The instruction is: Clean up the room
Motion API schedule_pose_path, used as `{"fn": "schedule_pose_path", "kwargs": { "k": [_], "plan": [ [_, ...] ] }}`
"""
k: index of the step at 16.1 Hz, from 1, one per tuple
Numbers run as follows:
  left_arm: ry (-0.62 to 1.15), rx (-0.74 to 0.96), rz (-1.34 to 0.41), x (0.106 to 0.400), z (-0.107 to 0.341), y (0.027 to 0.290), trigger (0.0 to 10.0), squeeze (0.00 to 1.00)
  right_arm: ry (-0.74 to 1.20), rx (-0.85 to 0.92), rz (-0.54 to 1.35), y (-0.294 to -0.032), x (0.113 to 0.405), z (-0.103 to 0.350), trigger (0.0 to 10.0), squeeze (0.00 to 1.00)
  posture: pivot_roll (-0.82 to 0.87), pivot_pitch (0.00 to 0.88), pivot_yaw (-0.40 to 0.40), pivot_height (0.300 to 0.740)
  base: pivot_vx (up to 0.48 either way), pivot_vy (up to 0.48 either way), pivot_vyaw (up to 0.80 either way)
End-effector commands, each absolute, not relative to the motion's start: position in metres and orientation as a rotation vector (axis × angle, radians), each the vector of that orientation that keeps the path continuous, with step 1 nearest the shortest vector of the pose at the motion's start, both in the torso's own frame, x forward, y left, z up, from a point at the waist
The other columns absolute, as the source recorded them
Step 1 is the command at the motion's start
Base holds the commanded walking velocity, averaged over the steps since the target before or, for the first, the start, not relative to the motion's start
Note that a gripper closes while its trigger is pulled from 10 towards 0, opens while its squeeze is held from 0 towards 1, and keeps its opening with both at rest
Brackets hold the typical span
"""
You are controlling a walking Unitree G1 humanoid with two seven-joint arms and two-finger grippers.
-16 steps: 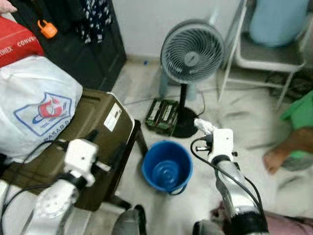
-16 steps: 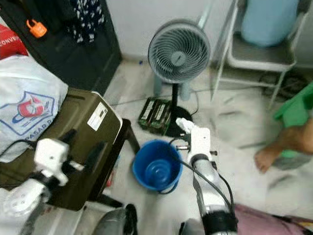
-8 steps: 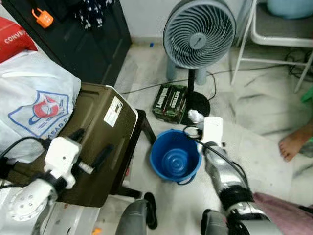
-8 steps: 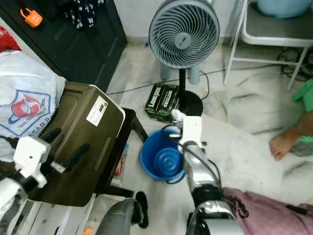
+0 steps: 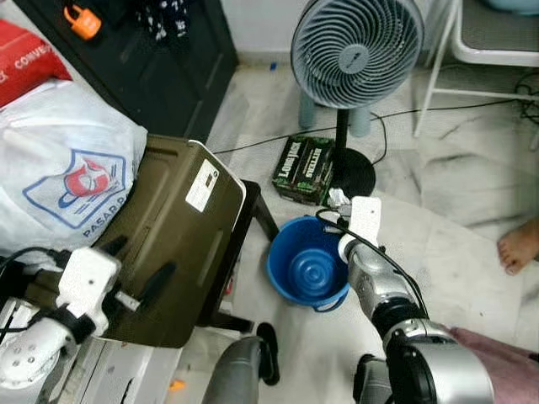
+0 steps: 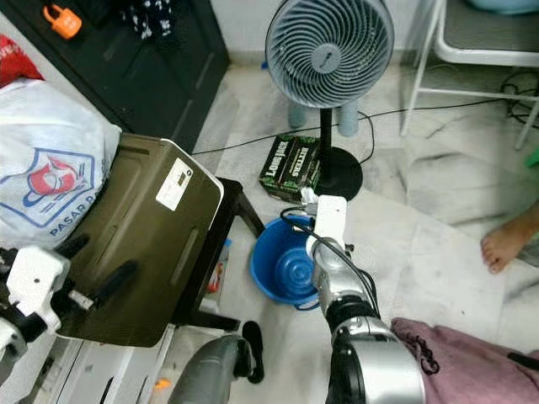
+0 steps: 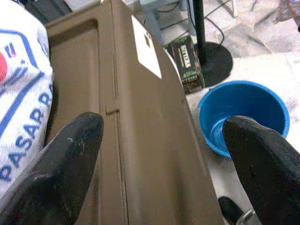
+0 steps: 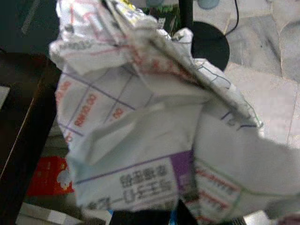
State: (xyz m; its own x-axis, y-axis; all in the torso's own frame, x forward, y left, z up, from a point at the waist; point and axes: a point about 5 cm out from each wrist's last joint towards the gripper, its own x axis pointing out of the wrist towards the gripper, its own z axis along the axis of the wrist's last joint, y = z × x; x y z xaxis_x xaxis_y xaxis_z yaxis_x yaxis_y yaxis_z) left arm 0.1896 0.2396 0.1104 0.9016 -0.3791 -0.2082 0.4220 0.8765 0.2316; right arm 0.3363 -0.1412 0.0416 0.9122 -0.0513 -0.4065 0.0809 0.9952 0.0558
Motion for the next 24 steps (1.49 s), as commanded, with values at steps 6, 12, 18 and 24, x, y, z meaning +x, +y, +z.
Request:
{"fn": "schedule_pose_path", "kwargs": {
  "k": [6, 12, 18, 24],
  "plan": [
    [0.255, 0.299, -0.382, 0.179, 0.072, 0.278, 10.0, 0.00, 0.477, 0.149, -0.096, -0.135, 0.330, 0.030, 10.0, 0.00, 0.38, 0.325, 0.273, 0.740, 0.000, 0.000, 0.00],
    [0.210, 0.315, -0.401, 0.179, 0.079, 0.277, 10.0, 0.00, 0.374, 0.212, -0.031, -0.121, 0.342, 0.049, 10.0, 0.00, 0.38, 0.334, 0.277, 0.740, 0.000, 0.000, 0.00],
    [0.209, 0.314, -0.404, 0.179, 0.079, 0.277, 10.0, 0.00, 0.364, 0.240, 0.081, -0.088, 0.339, 0.049, 10.0, 0.00, 0.38, 0.337, 0.276, 0.740, 0.000, 0.000, 0.00],
    [0.207, 0.308, -0.403, 0.179, 0.077, 0.276, 10.0, 0.00, 0.354, 0.250, 0.077, -0.093, 0.339, 0.050, 10.0, 1.00, 0.38, 0.340, 0.273, 0.740, 0.000, 0.000, 0.00]
  ]
}}
